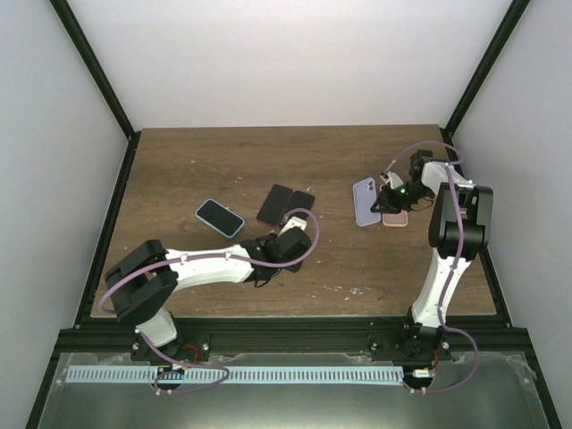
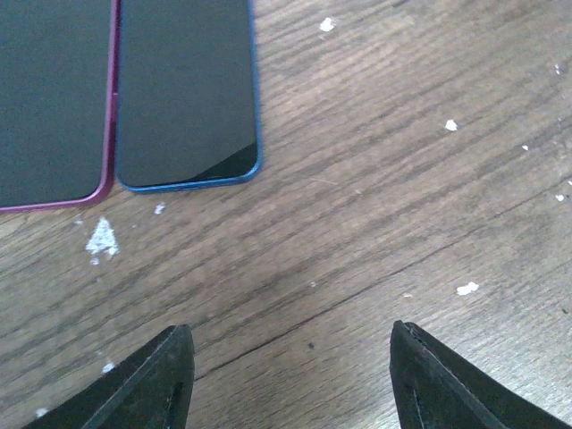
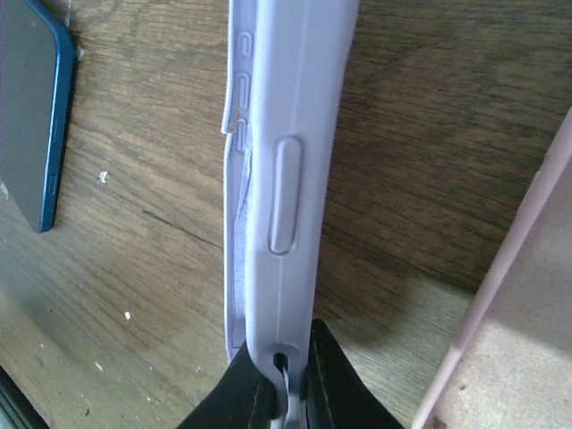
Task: Take the phone out of the phone case
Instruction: Place the phone case at the center of the board.
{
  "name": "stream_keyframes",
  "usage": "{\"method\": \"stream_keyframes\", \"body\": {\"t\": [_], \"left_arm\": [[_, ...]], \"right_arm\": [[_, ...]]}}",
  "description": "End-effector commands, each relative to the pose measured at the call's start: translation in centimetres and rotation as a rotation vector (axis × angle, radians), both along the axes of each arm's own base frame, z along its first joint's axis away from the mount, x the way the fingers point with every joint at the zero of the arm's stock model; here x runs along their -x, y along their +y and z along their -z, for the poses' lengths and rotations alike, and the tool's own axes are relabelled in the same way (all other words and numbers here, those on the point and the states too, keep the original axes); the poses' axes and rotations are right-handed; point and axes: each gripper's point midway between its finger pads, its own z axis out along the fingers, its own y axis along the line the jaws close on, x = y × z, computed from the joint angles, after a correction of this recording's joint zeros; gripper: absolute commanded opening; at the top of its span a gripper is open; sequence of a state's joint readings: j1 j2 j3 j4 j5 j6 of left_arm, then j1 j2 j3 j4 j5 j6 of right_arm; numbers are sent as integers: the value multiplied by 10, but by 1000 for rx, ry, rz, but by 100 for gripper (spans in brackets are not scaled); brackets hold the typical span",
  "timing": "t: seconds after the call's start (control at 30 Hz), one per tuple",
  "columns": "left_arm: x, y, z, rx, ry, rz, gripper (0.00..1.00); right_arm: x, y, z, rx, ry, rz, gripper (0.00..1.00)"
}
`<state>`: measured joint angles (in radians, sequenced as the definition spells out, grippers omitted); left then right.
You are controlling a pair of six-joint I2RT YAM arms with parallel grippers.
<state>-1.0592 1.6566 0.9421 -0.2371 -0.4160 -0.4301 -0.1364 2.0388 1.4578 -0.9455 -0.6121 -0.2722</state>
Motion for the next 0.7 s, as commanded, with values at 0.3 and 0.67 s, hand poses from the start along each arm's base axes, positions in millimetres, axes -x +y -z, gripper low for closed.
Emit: {"method": "stream_keyframes", "body": {"t": [0.3,0.67], "left_arm": [[-23,101,-21,112,29,-436,80],[-56,178,-30,229,150,-774,92]], "right_arm": [[-1,-21,-20,93,-118,59,25],[15,-22,-72,142,-290,43,44]]}}
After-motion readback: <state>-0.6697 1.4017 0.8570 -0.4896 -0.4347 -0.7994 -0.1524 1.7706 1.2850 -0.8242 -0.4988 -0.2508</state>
